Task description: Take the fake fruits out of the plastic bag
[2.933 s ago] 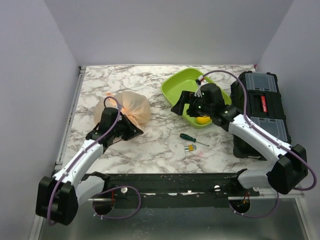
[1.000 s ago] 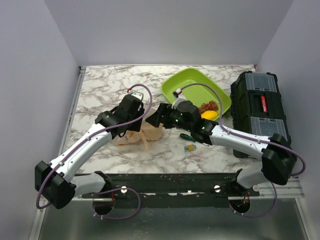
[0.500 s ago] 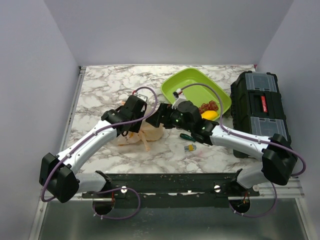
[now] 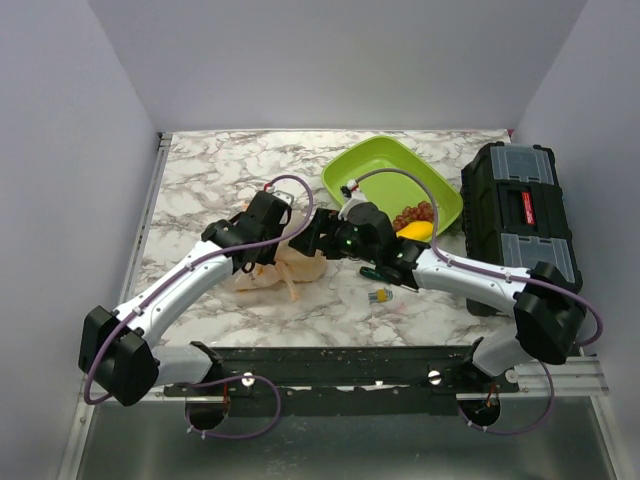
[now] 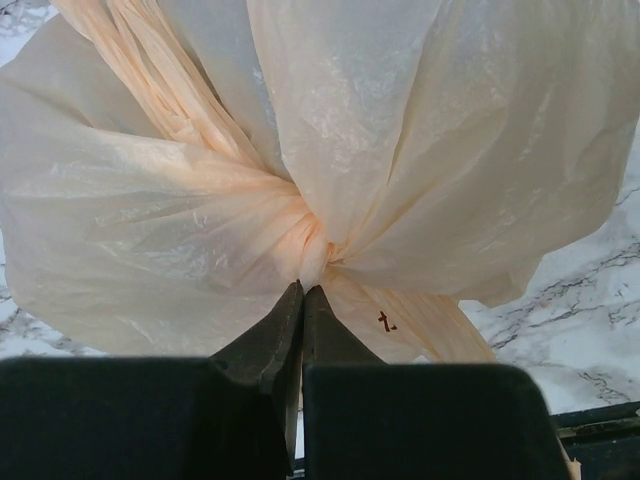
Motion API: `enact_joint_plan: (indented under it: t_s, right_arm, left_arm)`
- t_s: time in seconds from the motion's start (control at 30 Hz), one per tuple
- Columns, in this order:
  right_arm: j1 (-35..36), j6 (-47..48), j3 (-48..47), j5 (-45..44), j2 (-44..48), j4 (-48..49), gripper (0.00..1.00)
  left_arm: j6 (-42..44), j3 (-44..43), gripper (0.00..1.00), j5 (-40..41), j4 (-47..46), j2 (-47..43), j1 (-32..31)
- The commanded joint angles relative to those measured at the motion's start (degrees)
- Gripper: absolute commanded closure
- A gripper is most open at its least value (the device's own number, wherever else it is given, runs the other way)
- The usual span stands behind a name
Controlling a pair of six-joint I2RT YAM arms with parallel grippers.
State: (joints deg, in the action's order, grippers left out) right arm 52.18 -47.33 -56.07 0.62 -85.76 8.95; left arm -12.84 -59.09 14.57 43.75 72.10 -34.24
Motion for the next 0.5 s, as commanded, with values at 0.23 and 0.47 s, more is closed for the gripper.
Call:
enact_joint_plan:
  t_s: [0.23,0.47]
  right_arm:
    - [2.0,-5.6,-4.5,-1.2,-6.3,1.6,0.29]
    - [3.2,-5.5,-5.0,-2.8,-9.6,2.2,0.29]
  left_arm:
    - [1.9,1.9,1.0,-6.2,-3.4,-5.6,0.3]
    - [1.9,1.8,1.0,-8.7,-3.7,-5.6,0.3]
